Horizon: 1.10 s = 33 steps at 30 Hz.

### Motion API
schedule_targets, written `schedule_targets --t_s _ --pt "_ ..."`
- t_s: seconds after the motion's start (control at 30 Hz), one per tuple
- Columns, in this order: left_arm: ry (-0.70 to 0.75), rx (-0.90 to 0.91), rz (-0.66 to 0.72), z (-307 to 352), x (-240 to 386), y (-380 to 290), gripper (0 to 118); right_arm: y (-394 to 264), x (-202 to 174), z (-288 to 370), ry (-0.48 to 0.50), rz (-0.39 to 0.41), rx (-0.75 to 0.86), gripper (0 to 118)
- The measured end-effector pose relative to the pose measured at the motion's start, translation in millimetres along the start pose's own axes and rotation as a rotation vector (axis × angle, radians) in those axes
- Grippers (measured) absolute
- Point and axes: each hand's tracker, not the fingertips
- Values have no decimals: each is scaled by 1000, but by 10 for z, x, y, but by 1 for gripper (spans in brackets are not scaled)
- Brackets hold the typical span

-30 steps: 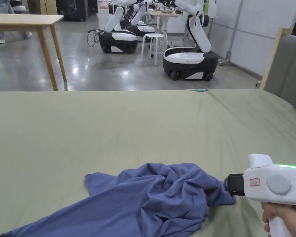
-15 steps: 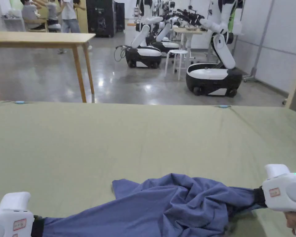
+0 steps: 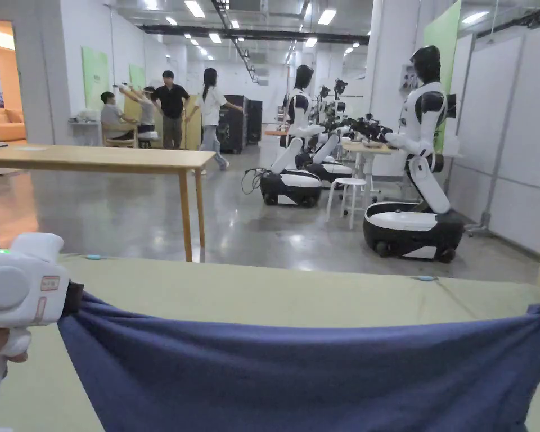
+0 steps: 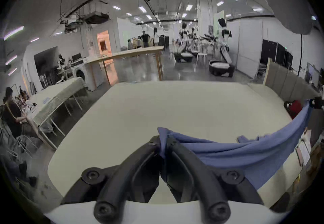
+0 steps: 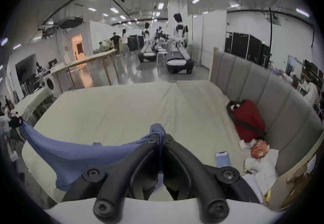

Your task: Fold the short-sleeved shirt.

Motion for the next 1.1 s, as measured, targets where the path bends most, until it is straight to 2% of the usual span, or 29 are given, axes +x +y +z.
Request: schedule_targets --t_s 0.17,0.23,0.5,0.87,1.1 --pt "29 47 -9 161 40 379 4 288 -8 182 -7 8 57 3" --pt "41 63 2 185 74 510 4 375 -8 211 -12 -13 80 3" --pt "65 108 1 12 252 1040 4 911 -58 126 -31 -10 128 3" --pt "186 170 -39 -595 468 1834 4 1817 -146 -603 -59 -35 156 3" --pt "265 205 -35 -1093 576 2031 4 2085 -363 -1201 -82 -1 157 3"
